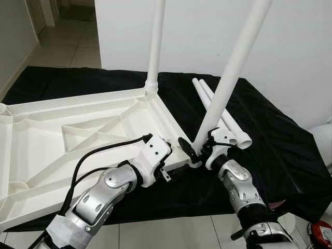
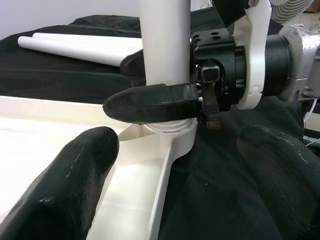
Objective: Building children table
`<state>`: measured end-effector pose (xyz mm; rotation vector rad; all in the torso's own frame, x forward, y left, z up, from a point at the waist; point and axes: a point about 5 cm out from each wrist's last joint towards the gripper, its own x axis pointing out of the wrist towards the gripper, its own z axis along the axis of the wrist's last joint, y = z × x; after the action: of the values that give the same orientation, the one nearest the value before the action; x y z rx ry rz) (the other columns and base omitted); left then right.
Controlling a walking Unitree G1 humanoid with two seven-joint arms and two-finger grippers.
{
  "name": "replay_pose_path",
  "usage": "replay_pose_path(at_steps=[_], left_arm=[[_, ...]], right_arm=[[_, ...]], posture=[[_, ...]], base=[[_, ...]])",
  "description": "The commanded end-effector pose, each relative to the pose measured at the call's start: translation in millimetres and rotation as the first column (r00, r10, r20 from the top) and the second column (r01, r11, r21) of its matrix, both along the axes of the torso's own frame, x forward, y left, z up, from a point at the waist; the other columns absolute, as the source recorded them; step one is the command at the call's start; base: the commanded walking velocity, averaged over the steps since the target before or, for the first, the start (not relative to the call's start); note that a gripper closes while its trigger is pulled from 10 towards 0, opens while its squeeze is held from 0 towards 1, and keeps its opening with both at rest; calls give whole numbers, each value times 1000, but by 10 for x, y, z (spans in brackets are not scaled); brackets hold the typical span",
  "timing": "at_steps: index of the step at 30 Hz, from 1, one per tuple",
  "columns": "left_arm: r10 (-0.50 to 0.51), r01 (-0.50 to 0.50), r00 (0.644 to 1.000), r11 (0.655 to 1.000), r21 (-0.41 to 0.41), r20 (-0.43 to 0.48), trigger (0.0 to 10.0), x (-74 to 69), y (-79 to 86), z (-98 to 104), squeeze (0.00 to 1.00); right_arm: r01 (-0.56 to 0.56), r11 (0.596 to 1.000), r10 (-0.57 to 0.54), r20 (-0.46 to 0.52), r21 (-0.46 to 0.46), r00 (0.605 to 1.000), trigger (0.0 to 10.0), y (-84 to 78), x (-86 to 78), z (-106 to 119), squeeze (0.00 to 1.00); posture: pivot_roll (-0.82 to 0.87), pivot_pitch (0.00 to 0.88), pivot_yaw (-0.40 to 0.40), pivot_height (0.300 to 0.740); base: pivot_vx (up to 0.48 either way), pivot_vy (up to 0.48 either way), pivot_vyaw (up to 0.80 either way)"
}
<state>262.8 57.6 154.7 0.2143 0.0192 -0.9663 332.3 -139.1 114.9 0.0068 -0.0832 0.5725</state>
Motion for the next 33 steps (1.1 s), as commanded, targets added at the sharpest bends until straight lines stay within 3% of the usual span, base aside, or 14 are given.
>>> replay_pose_path(at_steps=[1,2,3,4,16,17,27,33], left_arm=[[-117,117,993,993,8,-21,10000,-67,-51,-1,0],[-117,117,993,993,8,-21,10000,-67,-51,-1,0],[-115,115,993,993,9,-20,10000,-65,-45,0,0],[-112,112,994,994,9,-18,10000,-62,-41,2,0],[-109,109,994,994,9,-13,10000,-50,-41,8,0],[-110,110,994,994,10,-13,10000,-49,-43,8,0],[-115,116,993,993,9,-16,10000,-55,-47,7,0],[-121,121,992,993,8,-20,10000,-71,-66,-9,0]], right_arm=[[-15,1000,16,3,-14,1000,4275,-18,17,-2,0],[-15,1000,16,3,-14,1000,4275,-18,17,-2,0],[-32,999,32,1,-20,1000,1098,-15,24,-13,0],[-41,999,41,-3,-25,999,0,-21,28,-26,0],[-64,997,63,-13,-43,998,0,-55,21,-83,0],[-57,997,56,-22,-43,998,10000,-60,17,-103,0],[6,999,-9,-64,-45,998,10000,-68,10,-176,0],[176,982,-183,-115,-72,976,10000,-25,-18,-240,0]], posture=[[29,0,-104,740],[29,0,-104,740],[33,0,-106,740],[34,0,-108,740],[29,0,-104,740],[27,0,-102,740],[23,0,-102,740],[19,0,-110,740]], base=[[0,0,0],[0,0,0],[0,0,0],[0,0,0],[0,0,0],[0,0,0],[0,0,0],[0,0,0]])
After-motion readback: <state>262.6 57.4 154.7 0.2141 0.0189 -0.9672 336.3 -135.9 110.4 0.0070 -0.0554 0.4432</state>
